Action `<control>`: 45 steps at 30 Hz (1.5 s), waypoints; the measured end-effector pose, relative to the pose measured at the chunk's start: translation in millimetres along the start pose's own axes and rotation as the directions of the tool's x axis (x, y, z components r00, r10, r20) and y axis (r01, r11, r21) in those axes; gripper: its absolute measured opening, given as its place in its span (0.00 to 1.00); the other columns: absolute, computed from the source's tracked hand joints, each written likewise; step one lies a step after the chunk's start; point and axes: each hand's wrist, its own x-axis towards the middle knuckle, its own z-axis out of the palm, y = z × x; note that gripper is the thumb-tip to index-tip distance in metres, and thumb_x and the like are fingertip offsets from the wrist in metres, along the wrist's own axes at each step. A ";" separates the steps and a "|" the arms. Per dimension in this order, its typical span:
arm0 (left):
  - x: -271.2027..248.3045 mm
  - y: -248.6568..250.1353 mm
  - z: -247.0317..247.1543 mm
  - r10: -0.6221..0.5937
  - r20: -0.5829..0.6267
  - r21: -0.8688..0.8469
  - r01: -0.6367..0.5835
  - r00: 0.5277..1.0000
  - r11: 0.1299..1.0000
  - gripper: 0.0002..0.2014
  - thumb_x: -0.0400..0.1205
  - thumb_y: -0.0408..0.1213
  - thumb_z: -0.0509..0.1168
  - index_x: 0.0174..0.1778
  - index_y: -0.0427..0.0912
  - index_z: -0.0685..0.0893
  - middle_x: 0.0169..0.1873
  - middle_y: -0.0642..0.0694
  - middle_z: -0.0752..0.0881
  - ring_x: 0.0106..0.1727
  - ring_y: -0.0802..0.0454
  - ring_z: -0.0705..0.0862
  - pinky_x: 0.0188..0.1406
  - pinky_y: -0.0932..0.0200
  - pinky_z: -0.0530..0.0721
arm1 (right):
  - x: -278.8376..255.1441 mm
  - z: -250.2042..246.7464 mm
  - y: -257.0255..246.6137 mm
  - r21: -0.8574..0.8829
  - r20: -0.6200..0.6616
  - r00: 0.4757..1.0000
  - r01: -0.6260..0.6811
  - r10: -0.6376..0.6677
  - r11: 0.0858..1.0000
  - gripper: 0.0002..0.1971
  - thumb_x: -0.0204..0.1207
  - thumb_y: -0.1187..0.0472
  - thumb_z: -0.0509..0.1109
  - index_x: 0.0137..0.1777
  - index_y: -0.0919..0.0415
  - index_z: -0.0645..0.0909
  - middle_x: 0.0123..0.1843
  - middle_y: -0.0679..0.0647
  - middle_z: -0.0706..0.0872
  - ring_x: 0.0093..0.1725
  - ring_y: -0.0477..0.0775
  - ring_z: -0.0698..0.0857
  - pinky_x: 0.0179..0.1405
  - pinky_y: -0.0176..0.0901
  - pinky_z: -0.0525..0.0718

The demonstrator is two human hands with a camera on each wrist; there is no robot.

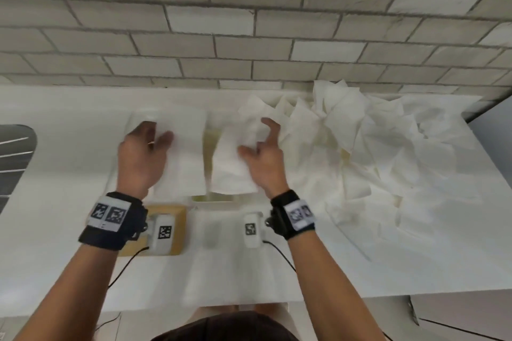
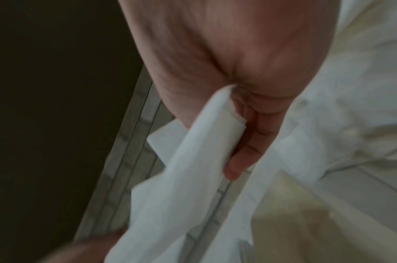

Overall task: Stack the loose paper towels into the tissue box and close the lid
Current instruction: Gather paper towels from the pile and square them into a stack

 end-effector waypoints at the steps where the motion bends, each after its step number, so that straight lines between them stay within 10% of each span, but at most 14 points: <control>1: 0.2 -5.9 -5.8 -0.037 -0.006 -0.043 0.037 0.999 0.998 0.10 0.87 0.44 0.72 0.57 0.42 0.87 0.51 0.43 0.93 0.53 0.35 0.91 0.57 0.38 0.88 | 7.2 16.1 -1.5 -0.081 0.045 0.999 0.019 -0.016 0.997 0.36 0.83 0.68 0.73 0.82 0.43 0.59 0.40 0.51 0.87 0.33 0.54 0.87 0.33 0.40 0.88; 6: 1.5 -30.3 -45.8 -0.027 0.010 0.047 0.027 1.000 0.999 0.12 0.90 0.39 0.70 0.67 0.39 0.83 0.59 0.40 0.93 0.51 0.35 0.91 0.55 0.40 0.88 | 30.5 86.8 9.6 -0.425 0.232 0.968 0.008 0.101 0.905 0.29 0.79 0.79 0.57 0.73 0.50 0.60 0.43 0.57 0.77 0.36 0.58 0.79 0.27 0.47 0.79; 10: -3.2 -44.5 -58.6 -0.026 0.028 0.032 0.025 0.999 0.999 0.13 0.90 0.37 0.70 0.68 0.36 0.82 0.63 0.40 0.92 0.55 0.37 0.91 0.48 0.50 0.82 | 31.2 110.2 23.9 -0.649 0.196 0.963 -0.013 0.183 0.761 0.44 0.84 0.75 0.59 0.94 0.51 0.42 0.47 0.58 0.77 0.48 0.65 0.85 0.46 0.53 0.83; 15: -3.0 -45.7 -55.4 -0.001 0.109 -0.063 0.008 0.994 0.998 0.15 0.90 0.39 0.70 0.70 0.39 0.81 0.62 0.45 0.91 0.53 0.41 0.94 0.53 0.44 0.91 | 27.7 121.8 34.9 -0.696 0.082 0.981 -0.069 0.175 0.715 0.36 0.87 0.71 0.55 0.91 0.51 0.47 0.58 0.66 0.82 0.44 0.63 0.82 0.44 0.54 0.84; 21: 3.6 -31.4 -36.1 0.044 0.215 -0.189 -0.003 0.976 0.982 0.14 0.90 0.40 0.71 0.70 0.41 0.81 0.63 0.50 0.91 0.58 0.49 0.93 0.60 0.43 0.92 | 22.1 107.4 19.9 -0.529 0.059 0.990 -0.080 0.131 0.845 0.26 0.95 0.53 0.53 0.90 0.61 0.59 0.68 0.70 0.81 0.63 0.71 0.84 0.57 0.56 0.80; 25: 6.3 -13.5 -12.0 0.090 0.270 -0.287 -0.009 0.959 0.958 0.14 0.89 0.38 0.72 0.70 0.43 0.81 0.61 0.56 0.91 0.62 0.58 0.91 0.62 0.53 0.91 | -6.7 68.8 -18.5 -0.040 0.013 0.996 0.086 -0.085 0.996 0.11 0.94 0.52 0.61 0.71 0.46 0.64 0.45 0.53 0.84 0.42 0.62 0.85 0.45 0.52 0.83; 28: 13.7 -3.4 16.3 0.108 0.281 -0.335 -0.008 0.954 0.942 0.16 0.89 0.38 0.72 0.71 0.44 0.79 0.60 0.58 0.90 0.60 0.60 0.91 0.60 0.57 0.90 | -28.1 51.5 -21.9 0.266 0.047 0.999 -0.013 0.000 0.964 0.14 0.91 0.49 0.70 0.70 0.45 0.70 0.54 0.58 0.84 0.50 0.64 0.86 0.54 0.51 0.88; 32: 26.1 -13.7 56.7 0.118 0.330 -0.124 -0.081 0.937 0.989 0.24 0.88 0.33 0.71 0.78 0.42 0.71 0.53 0.45 0.88 0.51 0.45 0.89 0.51 0.52 0.85 | -23.8 52.2 15.4 -0.196 -0.035 0.999 -0.001 -0.006 0.981 0.11 0.83 0.64 0.78 0.61 0.52 0.85 0.54 0.46 0.91 0.48 0.44 0.89 0.51 0.37 0.85; 37: 34.2 -31.8 88.0 0.112 0.431 0.201 -0.216 0.895 0.955 0.30 0.84 0.28 0.68 0.75 0.49 0.60 0.52 0.41 0.83 0.56 0.39 0.81 0.60 0.42 0.79 | -7.1 82.2 29.8 -0.597 0.116 0.980 -0.062 0.162 0.800 0.15 0.88 0.69 0.68 0.73 0.69 0.79 0.69 0.66 0.85 0.66 0.66 0.87 0.65 0.47 0.85; 45: 27.2 -17.2 88.2 0.189 0.518 0.352 -0.409 0.834 0.842 0.17 0.86 0.36 0.70 0.70 0.43 0.77 0.67 0.41 0.84 0.68 0.38 0.78 0.66 0.44 0.76 | -8.5 86.1 15.5 -0.757 0.233 0.944 0.026 0.233 0.653 0.17 0.90 0.64 0.68 0.76 0.68 0.75 0.70 0.67 0.83 0.66 0.67 0.88 0.59 0.50 0.85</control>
